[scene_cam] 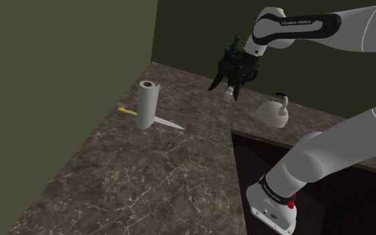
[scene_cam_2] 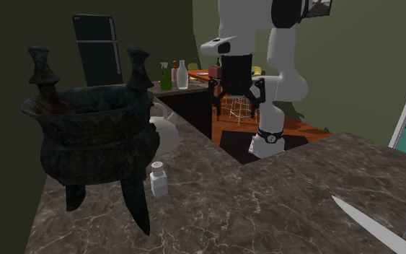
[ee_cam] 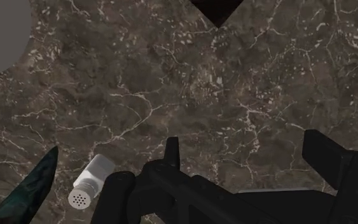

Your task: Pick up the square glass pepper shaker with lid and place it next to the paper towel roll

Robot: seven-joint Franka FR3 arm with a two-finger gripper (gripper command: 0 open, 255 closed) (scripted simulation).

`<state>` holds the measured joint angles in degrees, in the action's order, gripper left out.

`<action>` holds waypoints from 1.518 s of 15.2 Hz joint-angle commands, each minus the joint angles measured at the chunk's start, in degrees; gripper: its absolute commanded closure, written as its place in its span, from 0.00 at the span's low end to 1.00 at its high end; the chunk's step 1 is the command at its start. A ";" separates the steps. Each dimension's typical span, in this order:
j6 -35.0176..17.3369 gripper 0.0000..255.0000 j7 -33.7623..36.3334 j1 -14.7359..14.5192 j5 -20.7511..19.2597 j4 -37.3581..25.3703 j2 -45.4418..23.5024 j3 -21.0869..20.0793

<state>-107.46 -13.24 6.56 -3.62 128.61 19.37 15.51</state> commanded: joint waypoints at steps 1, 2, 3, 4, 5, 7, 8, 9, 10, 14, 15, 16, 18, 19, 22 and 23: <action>-1.99 0.00 -2.37 0.54 -0.07 -1.83 -3.61 1.71; -2.87 0.00 -3.42 0.77 0.06 -2.81 -5.42 2.43; -3.72 0.00 -4.49 1.00 0.27 -3.85 -7.25 3.14; -4.52 0.00 -5.57 1.25 0.54 -4.97 -9.13 3.83; -5.28 0.00 -6.67 1.51 0.89 -6.15 -11.03 4.48; -6.64 0.00 -8.91 2.09 1.81 -8.72 -14.93 5.69; -7.23 0.00 -10.04 2.42 2.37 -10.11 -16.93 6.24; -7.77 0.00 -11.18 2.79 2.99 -11.57 -18.95 6.74; -8.25 0.00 -12.32 3.20 3.67 -13.11 -21.00 7.19; -9.52 0.00 -16.76 5.39 6.78 -20.03 -29.41 8.40; -9.66 0.00 -17.80 6.07 7.61 -21.96 -31.55 8.56; -9.74 0.00 -18.81 6.80 8.44 -23.98 -33.71 8.66; -9.74 0.00 -19.77 7.68 9.25 -26.16 -35.93 8.63; -10.42 0.00 -19.86 7.74 9.39 -25.73 -36.20 8.57; -12.44 0.00 -20.16 7.91 9.84 -24.52 -37.08 8.38; -13.11 0.00 -20.26 8.00 9.99 -24.14 -37.40 8.27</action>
<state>-120.38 -33.67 14.63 6.48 103.43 -15.16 23.87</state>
